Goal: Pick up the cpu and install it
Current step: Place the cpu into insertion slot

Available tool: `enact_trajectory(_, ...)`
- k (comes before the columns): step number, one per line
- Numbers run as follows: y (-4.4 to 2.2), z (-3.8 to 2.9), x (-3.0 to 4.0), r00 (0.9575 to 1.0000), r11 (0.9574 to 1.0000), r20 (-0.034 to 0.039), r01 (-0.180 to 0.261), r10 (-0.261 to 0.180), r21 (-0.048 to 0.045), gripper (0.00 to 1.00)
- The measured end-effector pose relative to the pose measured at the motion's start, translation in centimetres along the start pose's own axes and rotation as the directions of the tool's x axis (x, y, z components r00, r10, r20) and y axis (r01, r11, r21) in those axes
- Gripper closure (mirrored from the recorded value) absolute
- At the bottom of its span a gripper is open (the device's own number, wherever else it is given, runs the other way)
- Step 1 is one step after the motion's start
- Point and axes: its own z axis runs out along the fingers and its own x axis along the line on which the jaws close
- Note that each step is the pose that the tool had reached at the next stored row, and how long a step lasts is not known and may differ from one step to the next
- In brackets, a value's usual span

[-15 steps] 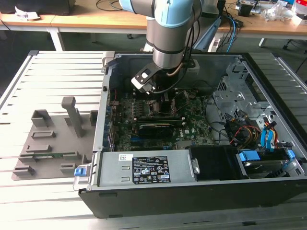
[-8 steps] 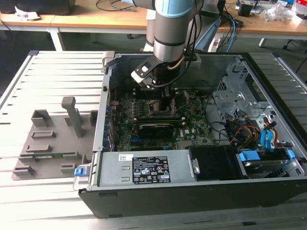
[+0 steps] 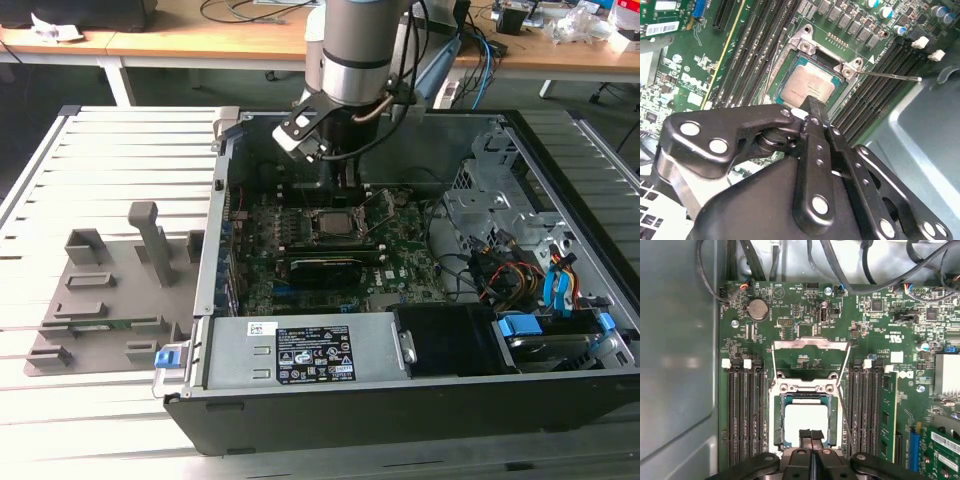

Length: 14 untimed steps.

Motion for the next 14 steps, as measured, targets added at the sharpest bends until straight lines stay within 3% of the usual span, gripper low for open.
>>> enact_trajectory(1, 0.0, -0.19, 0.0, 1.0, 1.0, 0.0, 0.0, 0.0, -0.0001, 0.89)
enact_trajectory(3, -0.01, -1.4, -0.03, 1.0, 1.0, -0.0001, 0.0, 0.0, -0.0002, 0.89)
enact_trajectory(7, -0.02, -2.44, -0.05, 1.0, 1.0, -0.0002, 0.0, 0.0, -0.0002, 0.89)
enact_trajectory(14, -0.04, -6.07, -0.11, 1.0, 1.0, -0.0001, 0.0, 0.0, -0.0004, 0.89)
